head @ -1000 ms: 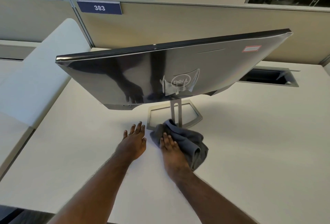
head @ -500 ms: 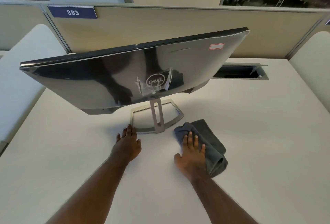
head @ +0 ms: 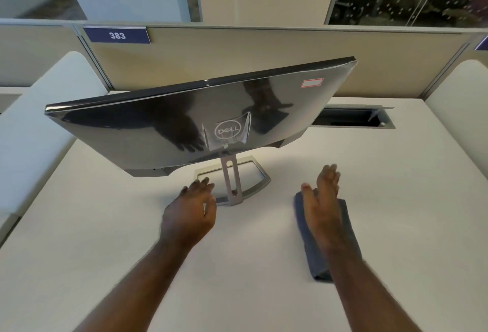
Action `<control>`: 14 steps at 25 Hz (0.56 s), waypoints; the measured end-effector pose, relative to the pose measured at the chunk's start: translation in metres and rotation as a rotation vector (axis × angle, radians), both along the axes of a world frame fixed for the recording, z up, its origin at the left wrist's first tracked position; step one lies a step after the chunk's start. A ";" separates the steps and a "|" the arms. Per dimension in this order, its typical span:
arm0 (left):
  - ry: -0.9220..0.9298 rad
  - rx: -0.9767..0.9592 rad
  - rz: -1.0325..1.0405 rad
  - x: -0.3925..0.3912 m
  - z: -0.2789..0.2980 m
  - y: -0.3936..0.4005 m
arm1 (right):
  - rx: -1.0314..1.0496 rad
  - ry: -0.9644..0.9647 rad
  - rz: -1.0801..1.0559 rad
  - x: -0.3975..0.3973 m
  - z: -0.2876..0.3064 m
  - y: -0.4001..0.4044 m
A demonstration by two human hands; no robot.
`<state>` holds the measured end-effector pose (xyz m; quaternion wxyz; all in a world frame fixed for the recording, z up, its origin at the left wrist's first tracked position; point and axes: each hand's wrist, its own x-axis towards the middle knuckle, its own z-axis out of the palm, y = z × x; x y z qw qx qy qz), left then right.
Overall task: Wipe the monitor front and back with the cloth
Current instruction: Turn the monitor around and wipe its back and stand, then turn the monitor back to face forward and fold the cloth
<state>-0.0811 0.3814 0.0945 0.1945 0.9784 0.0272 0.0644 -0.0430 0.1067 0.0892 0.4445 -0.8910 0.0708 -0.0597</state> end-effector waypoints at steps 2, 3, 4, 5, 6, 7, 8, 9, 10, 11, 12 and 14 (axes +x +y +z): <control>-0.413 -0.136 -0.093 -0.017 0.059 -0.004 | 0.076 -0.281 0.022 0.028 0.062 -0.009; -0.582 -0.206 -0.130 -0.023 0.088 0.000 | 0.065 -0.390 0.066 0.043 0.092 -0.011; -0.699 -0.235 -0.131 -0.025 0.115 0.008 | 0.042 -0.459 0.130 0.056 0.120 -0.010; -0.756 -0.219 -0.087 -0.023 0.139 0.020 | -0.001 -0.472 0.203 0.066 0.144 -0.006; -0.750 -0.177 -0.005 -0.020 0.160 0.034 | -0.065 -0.446 0.264 0.076 0.162 0.000; -0.681 -0.127 0.095 -0.016 0.176 0.047 | -0.145 -0.414 0.299 0.086 0.178 0.006; -0.574 -0.077 0.191 -0.012 0.186 0.060 | -0.230 -0.374 0.313 0.093 0.188 0.012; -0.482 -0.023 0.269 -0.013 0.192 0.069 | -0.308 -0.333 0.310 0.096 0.197 0.018; -0.402 0.032 0.317 -0.014 0.196 0.077 | -0.377 -0.287 0.290 0.097 0.203 0.023; -0.331 0.069 0.331 -0.011 0.194 0.084 | -0.430 -0.230 0.258 0.100 0.204 0.028; -0.292 0.099 0.328 -0.010 0.194 0.087 | -0.474 -0.183 0.225 0.101 0.205 0.033; -0.264 0.118 0.316 -0.006 0.192 0.090 | -0.551 -0.111 0.161 0.101 0.198 0.038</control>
